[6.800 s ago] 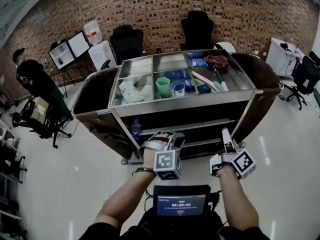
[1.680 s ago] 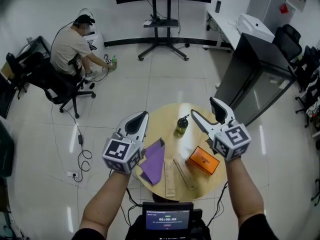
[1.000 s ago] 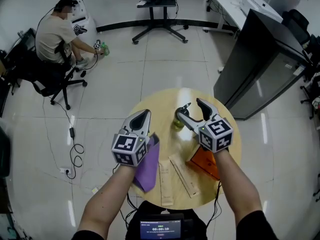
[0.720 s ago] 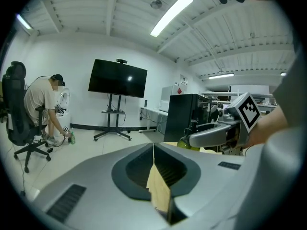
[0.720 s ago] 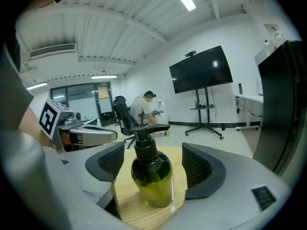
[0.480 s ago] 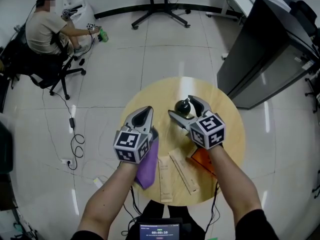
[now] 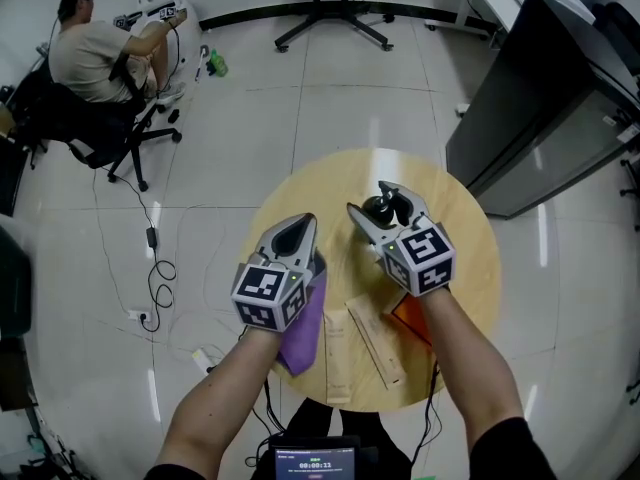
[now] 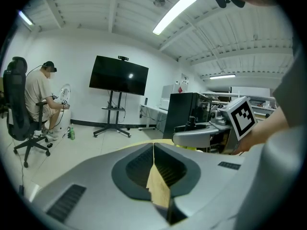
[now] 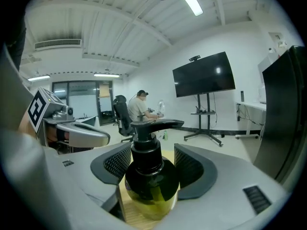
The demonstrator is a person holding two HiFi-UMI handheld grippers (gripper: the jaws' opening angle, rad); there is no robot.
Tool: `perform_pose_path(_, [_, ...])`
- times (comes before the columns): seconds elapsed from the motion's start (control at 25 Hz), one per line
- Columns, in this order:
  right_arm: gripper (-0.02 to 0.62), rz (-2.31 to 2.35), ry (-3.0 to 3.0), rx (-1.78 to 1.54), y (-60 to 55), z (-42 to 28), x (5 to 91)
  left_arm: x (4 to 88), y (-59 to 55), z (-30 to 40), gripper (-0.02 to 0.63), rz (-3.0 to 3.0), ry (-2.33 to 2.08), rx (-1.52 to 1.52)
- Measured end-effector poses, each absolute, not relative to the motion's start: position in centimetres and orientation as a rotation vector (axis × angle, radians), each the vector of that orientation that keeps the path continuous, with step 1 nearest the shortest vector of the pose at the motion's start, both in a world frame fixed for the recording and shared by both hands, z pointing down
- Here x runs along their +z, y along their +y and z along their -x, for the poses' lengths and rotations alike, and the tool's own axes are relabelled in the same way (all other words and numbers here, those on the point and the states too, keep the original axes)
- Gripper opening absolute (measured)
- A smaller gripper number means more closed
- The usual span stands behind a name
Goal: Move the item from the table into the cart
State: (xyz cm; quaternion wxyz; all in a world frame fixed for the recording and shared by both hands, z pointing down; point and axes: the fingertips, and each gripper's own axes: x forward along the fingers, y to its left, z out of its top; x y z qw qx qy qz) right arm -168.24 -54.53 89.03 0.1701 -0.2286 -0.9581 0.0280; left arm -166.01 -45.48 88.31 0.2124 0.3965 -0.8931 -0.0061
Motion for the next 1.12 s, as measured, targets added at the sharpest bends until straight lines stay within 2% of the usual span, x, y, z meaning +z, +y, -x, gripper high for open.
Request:
perform_pose_path(0.72, [0.252, 0.697, -2.795, 0.078, -52.6, 167.4, 85.0, 84.5, -43.3, 166.7, 0.011, -1.114, -2.516, -0.007])
perform_pose_path(0.92, [0.252, 0.672, -2.821, 0.119, -53.3, 165.9, 78.2, 78.9, -43.6, 165.7, 0.011, -1.146, -2.514, 0.011])
perform_pose_path(1.12, [0.252, 0.601, -2.866, 0.144, -53.9, 160.7, 66.6, 68.1, -44.7, 162.0, 0.011, -1.222, -2.520, 0.001])
